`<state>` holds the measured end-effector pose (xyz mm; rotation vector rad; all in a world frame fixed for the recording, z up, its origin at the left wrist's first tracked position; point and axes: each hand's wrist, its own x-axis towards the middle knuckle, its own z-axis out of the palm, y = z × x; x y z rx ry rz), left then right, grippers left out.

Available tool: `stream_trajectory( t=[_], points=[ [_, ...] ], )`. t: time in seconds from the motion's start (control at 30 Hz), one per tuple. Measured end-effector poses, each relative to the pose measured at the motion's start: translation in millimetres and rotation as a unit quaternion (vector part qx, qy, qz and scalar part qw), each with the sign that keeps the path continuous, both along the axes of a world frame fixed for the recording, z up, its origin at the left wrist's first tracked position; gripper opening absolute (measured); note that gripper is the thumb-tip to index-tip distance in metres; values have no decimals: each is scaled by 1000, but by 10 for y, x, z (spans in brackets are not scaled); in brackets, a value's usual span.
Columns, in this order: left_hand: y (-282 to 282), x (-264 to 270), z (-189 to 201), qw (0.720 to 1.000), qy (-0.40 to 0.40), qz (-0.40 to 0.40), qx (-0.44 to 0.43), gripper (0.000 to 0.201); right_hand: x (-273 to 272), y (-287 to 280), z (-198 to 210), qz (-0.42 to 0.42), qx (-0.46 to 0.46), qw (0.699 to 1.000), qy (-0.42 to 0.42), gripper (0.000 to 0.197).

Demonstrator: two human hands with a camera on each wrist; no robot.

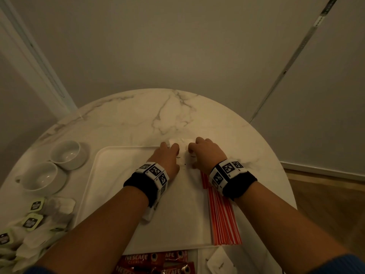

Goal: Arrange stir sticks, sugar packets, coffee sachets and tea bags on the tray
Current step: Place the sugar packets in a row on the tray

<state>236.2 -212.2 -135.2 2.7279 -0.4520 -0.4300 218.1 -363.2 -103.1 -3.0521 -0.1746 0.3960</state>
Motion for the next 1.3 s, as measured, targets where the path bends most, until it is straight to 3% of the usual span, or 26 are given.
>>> stream_trajectory(
  t=[0.23, 0.43, 0.67, 0.93, 1.17, 1.3],
  points=[
    [-4, 3, -8, 1000, 2, 7, -6, 37, 20, 12, -32, 4, 24, 1000, 1, 41],
    [-9, -2, -20, 1000, 2, 8, -12, 37, 46, -126, 3, -90, 97, 991, -31, 43],
    [-4, -9, -32, 1000, -3, -1, -10, 31, 84, -224, -17, -144, 67, 987, -30, 44],
    [-6, -8, -30, 1000, 0, 5, 5, 32, 96, -231, -3, -117, 50, 991, -40, 36],
    [-4, 7, -18, 1000, 2, 9, 12, 34, 57, -91, 32, -24, -15, 1000, -6, 58],
    [-3, -3, -21, 1000, 3, 14, 11, 33, 79, -40, 41, 12, -59, 998, -6, 58]
  ],
)
